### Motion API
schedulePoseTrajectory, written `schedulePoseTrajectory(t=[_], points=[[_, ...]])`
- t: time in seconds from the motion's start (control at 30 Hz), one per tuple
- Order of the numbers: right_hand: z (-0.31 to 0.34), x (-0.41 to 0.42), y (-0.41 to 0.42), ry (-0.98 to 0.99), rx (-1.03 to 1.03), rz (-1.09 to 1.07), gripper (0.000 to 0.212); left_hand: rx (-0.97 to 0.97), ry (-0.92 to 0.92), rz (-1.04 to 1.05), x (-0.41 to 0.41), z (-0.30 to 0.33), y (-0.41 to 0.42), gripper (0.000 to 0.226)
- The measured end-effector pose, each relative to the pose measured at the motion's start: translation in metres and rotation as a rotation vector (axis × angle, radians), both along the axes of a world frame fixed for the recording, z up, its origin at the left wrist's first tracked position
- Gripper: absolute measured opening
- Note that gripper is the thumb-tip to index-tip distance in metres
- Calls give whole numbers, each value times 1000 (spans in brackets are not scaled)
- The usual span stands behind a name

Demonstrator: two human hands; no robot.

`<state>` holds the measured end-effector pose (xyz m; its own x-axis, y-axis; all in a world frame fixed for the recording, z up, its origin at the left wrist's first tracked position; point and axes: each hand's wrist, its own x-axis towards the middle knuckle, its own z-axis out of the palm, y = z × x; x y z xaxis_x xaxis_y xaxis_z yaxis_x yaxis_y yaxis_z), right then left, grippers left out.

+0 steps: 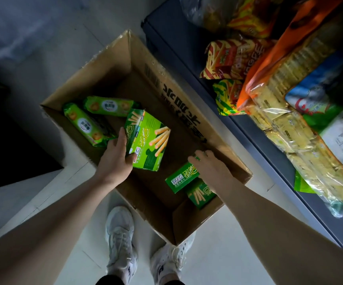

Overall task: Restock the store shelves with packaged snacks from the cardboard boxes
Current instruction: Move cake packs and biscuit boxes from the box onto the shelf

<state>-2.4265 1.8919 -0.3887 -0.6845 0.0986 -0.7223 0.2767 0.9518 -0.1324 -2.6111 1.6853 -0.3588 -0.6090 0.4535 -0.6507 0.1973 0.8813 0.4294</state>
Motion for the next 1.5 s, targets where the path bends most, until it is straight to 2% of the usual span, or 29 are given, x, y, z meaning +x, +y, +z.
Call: schedulePoseTrajectory(t=[0.07,0.13,0.2,0.27,0.37,0.6,0.77,0.9,1.07,1.23,1.4,1.5], points=[[10,-1,-4,25,8,-121,63,8,59,-16,-3,13,-5,85],[28,0,-4,103,12,-399,57,30,160,-30,-5,30,-9,85],[54,-1,-1,145,-93,-891,50,33,225,-7,-6,54,-11,84],[84,0,2,81,-289,-1321,46,25,216,59,-6,81,-11,83],[132,13,4,69,-399,-1478,44,17,165,101,-2,126,-10,81],[278,33,1,228,-376,-1469,60,16,123,61,-2,265,3,74],[404,40,-9,355,-214,-1275,41,144,123,-40,-18,378,4,70],[495,46,-15,505,-59,-1116,52,232,166,-187,-35,471,5,62],[599,56,-14,730,75,-1071,53,332,284,-382,-48,580,22,54],[686,78,-4,989,98,-1088,54,452,353,-536,-51,671,53,48],[766,111,4,1148,174,-1024,46,476,424,-805,-34,768,95,42],[819,134,7,1256,222,-1039,42,554,414,-880,-22,825,114,37]])
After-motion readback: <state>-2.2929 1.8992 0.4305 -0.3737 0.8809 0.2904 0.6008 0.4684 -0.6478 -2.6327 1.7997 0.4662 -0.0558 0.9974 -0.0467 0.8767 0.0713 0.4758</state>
